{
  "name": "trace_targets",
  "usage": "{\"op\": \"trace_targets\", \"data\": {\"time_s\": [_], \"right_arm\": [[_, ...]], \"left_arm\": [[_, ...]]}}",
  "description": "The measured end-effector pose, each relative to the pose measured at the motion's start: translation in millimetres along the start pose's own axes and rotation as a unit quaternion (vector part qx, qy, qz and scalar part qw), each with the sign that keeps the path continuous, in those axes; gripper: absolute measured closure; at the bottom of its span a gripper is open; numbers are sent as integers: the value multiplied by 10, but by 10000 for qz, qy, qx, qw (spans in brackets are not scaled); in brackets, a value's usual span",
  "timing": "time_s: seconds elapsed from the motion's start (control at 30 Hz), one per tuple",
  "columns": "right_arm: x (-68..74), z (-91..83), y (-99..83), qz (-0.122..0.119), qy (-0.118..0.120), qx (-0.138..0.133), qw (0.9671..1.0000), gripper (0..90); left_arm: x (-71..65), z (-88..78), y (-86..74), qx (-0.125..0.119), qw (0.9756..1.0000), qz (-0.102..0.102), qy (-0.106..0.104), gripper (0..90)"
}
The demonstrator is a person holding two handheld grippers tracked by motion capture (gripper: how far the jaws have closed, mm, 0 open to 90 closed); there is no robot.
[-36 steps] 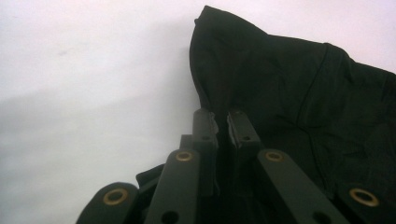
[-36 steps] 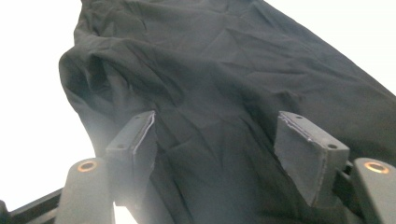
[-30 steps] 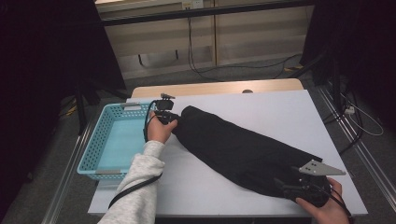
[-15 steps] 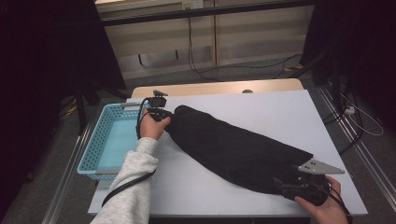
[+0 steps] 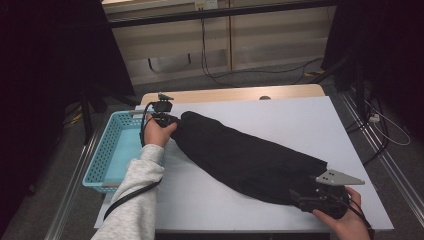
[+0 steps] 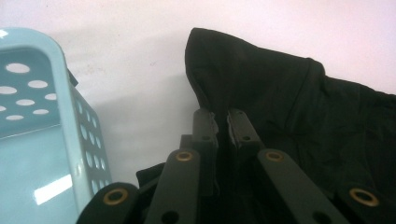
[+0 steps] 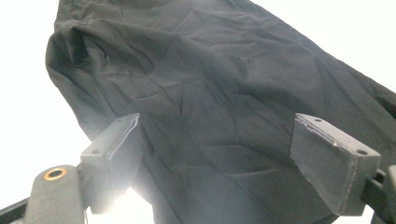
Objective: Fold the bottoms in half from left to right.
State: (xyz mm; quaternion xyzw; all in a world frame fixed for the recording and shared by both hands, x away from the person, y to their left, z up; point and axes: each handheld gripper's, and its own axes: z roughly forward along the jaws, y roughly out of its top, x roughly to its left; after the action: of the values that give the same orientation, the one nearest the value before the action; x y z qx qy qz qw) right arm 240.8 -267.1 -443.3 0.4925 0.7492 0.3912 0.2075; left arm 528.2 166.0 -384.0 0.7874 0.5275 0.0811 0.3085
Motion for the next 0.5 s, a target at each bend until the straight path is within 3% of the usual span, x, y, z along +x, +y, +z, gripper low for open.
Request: {"op": "trace_targets", "data": {"time_s": [0.5], "right_arm": [[18,81,56,-47,47,-1,10000,162]], "left_arm": [[43,-91,44,-35,10000,34,80,835]]}}
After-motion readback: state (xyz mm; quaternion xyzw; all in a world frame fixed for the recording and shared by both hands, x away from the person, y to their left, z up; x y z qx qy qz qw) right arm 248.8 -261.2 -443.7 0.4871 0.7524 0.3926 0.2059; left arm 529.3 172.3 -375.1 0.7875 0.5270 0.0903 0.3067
